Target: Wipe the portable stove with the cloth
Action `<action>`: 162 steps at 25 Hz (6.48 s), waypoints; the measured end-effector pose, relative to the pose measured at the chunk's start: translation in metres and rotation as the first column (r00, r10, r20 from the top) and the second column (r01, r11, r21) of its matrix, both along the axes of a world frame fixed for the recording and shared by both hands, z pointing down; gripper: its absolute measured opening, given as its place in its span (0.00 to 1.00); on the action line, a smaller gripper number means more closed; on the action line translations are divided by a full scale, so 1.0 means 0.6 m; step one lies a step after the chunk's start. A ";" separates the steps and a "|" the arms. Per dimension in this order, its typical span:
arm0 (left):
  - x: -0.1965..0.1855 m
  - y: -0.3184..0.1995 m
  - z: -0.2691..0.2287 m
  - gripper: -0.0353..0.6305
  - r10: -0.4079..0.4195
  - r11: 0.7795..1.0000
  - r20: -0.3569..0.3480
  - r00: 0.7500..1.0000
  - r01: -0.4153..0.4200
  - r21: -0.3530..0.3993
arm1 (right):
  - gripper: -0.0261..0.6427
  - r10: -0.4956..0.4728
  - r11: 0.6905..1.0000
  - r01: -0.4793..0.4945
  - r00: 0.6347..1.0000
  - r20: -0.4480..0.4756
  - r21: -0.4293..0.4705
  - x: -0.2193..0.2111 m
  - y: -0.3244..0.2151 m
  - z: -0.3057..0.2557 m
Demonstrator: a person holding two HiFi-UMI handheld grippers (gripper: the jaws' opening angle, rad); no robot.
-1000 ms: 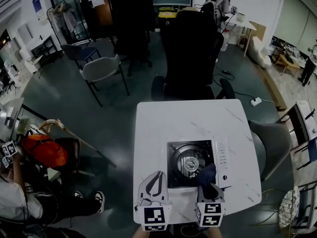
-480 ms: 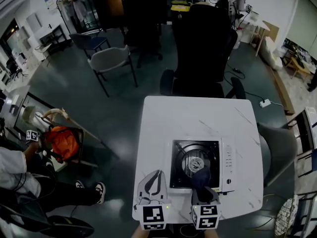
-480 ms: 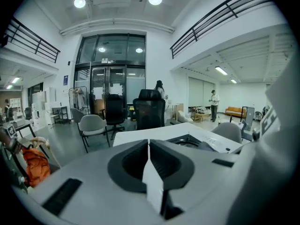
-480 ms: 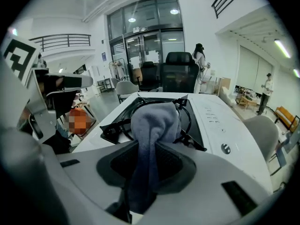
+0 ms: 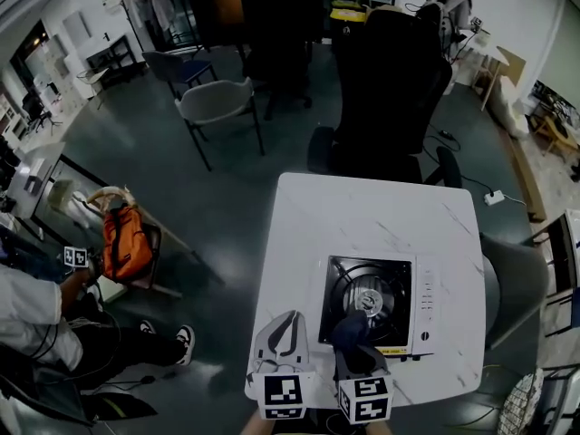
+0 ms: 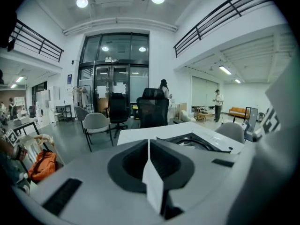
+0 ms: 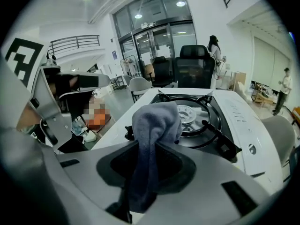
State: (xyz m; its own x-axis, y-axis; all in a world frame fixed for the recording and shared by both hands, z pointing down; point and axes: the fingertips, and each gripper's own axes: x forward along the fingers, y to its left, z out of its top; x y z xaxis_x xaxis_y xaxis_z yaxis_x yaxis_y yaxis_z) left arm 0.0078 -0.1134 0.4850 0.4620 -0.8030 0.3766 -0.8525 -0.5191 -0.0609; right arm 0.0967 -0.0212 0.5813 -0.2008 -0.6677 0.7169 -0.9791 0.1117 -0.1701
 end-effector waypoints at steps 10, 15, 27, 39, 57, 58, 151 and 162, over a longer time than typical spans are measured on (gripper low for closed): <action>-0.035 -0.006 -0.013 0.09 -0.044 0.999 -0.013 0.999 0.044 0.003 | 0.20 -0.137 0.991 0.137 0.980 0.144 0.010 -0.097 0.002 -0.043; -0.057 -0.007 -0.022 0.09 -0.074 0.997 -0.022 0.997 0.074 0.018 | 0.20 -0.218 0.976 0.213 0.965 0.146 0.049 -0.134 -0.027 -0.063; -0.100 -0.016 -0.034 0.09 -0.110 0.993 -0.008 0.994 0.110 0.037 | 0.20 -0.282 0.955 0.294 0.938 0.203 -0.030 -0.129 -0.101 -0.063; -0.087 -0.027 -0.040 0.09 -0.105 0.993 -0.014 0.994 0.106 0.044 | 0.20 -0.441 0.892 0.449 0.888 0.128 -0.041 -0.121 -0.168 -0.066; -0.054 -0.087 -0.017 0.09 -0.184 0.983 -0.010 0.983 0.184 -0.005 | 0.20 -0.664 0.718 0.663 0.744 0.074 -0.212 -0.123 -0.179 0.001; -0.052 -0.089 -0.016 0.09 -0.191 0.982 -0.010 0.982 0.191 -0.006 | 0.20 -0.666 0.718 0.664 0.742 0.072 -0.209 -0.120 -0.184 0.001; 0.158 -0.145 0.007 0.09 0.074 0.995 -0.005 0.997 -0.074 -0.069 | 0.20 0.028 0.962 -0.040 0.998 -0.047 -0.270 0.440 -0.244 -0.003; 0.158 -0.139 -0.006 0.09 0.089 0.994 0.000 0.996 -0.089 -0.057 | 0.20 -0.036 0.949 0.016 0.998 -0.059 -0.316 0.410 -0.198 -0.001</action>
State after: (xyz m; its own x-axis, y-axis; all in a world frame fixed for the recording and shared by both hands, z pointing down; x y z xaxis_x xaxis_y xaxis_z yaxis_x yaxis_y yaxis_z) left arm 0.1024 -0.1966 0.4814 0.5297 -0.7360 0.4215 -0.8027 -0.5956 -0.0313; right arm 0.3424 -0.1402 0.5810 -0.1623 -0.4006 0.9018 -0.9865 0.0882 -0.1383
